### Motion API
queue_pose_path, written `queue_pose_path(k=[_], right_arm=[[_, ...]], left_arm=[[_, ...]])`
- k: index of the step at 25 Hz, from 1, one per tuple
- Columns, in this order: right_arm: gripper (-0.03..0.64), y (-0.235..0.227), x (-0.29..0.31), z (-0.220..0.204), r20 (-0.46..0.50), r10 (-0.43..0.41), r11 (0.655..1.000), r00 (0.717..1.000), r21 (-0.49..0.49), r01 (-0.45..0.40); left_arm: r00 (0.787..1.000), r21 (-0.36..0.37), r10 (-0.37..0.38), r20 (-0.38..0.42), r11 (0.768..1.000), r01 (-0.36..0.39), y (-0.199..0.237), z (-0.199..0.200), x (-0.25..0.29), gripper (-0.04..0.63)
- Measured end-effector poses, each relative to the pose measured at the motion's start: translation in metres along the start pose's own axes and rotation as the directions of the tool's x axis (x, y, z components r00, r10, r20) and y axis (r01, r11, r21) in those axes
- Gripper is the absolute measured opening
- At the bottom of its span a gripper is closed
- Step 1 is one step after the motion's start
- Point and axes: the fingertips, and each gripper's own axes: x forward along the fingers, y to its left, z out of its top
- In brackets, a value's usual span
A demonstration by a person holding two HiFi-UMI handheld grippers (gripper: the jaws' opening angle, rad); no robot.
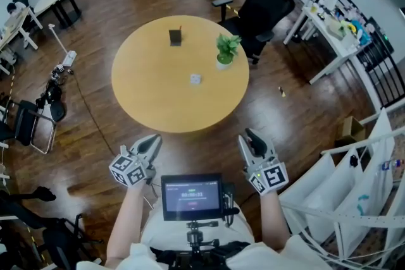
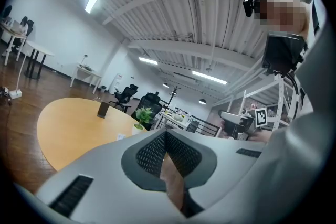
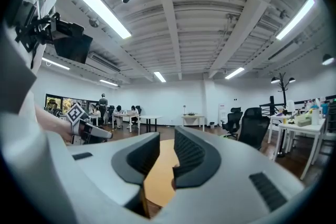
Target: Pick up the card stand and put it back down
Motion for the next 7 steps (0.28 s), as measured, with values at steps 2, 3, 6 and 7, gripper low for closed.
queue_pose_path(k=[2, 3, 6, 7], right_arm=[[0.109, 0.0004, 0.0005, -0.0002, 0.005, -0.007, 1.0, 1.0, -0.002, 0.007], [0.109, 0.0006, 0.0, -0.0006, 0.01, -0.012, 1.0, 1.0, -0.003, 0.012], [0.109, 0.0038, -0.0029, -0.0024, 0.016, -0.023, 1.0, 1.0, -0.004, 0.023], [0.109, 0.0054, -0.0039, -0.0032, 0.016, -0.025, 1.0, 1.0, -0.004, 0.025]], left_arm=[[1.0, 0.004, -0.013, -0.002, 1.0, 0.013, -0.0037, 0.0019, 0.0041, 0.0], [1.0, 0.004, -0.02, -0.006, 1.0, 0.02, -0.0053, 0.0012, 0.0052, 0.0], [0.999, 0.004, -0.035, -0.032, 0.999, 0.035, -0.0098, -0.0052, 0.0053, 0.0], [0.998, 0.004, -0.04, -0.043, 0.999, 0.04, -0.0113, -0.0079, 0.0047, 0.0]])
